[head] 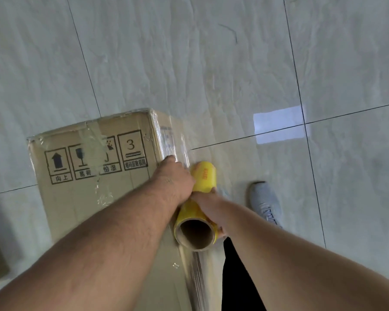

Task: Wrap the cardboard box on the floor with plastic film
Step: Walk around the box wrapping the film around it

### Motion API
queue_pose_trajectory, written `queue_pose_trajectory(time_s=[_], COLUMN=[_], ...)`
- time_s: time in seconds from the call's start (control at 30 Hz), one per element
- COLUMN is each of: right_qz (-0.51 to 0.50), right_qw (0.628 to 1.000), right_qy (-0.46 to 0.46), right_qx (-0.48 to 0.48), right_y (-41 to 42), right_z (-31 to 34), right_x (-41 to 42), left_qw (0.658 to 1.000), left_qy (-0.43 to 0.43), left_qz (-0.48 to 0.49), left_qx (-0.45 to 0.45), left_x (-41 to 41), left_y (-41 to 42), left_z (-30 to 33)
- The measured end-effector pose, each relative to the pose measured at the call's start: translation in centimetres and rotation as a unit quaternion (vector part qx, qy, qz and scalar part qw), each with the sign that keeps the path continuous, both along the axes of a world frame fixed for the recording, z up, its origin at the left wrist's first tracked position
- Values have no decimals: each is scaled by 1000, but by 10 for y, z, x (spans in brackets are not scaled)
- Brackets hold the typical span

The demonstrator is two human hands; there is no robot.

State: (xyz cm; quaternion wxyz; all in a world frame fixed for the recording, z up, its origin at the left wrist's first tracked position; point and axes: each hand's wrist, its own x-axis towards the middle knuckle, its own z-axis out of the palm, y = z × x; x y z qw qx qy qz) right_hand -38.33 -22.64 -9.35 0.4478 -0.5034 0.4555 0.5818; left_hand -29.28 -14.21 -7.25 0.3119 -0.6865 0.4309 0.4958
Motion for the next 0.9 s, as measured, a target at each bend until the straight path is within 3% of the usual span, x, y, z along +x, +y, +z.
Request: queue_pose_trajectory(time_s=[0.1,0.2,0.43,0.63,0.77,0.9], right_qz=[-143,-225,-259,-173,51,124], right_qw=[989,970,962,984,998,992], right_qy=[39,94,79,31,-15,10], right_qx=[4,26,42,4,-42,-21], right_y=[-20,-21,-7,-22,-23,-13], right_z=[14,7,0,3,4,8], right_x=[-21,-36,-35,-27,-32,-31], left_qw=[1000,998,997,996,996,995], left_qy=[-18,-33,-24,-45,-48,-69], left_qz=[18,57,76,70,13,-15], left_qx=[14,12,8,40,73,71], left_x=[-6,-15,-15,-22,-28,-34], left_y=[0,-3,-1,-5,-8,2], left_z=[0,2,0,-1,-2,-4])
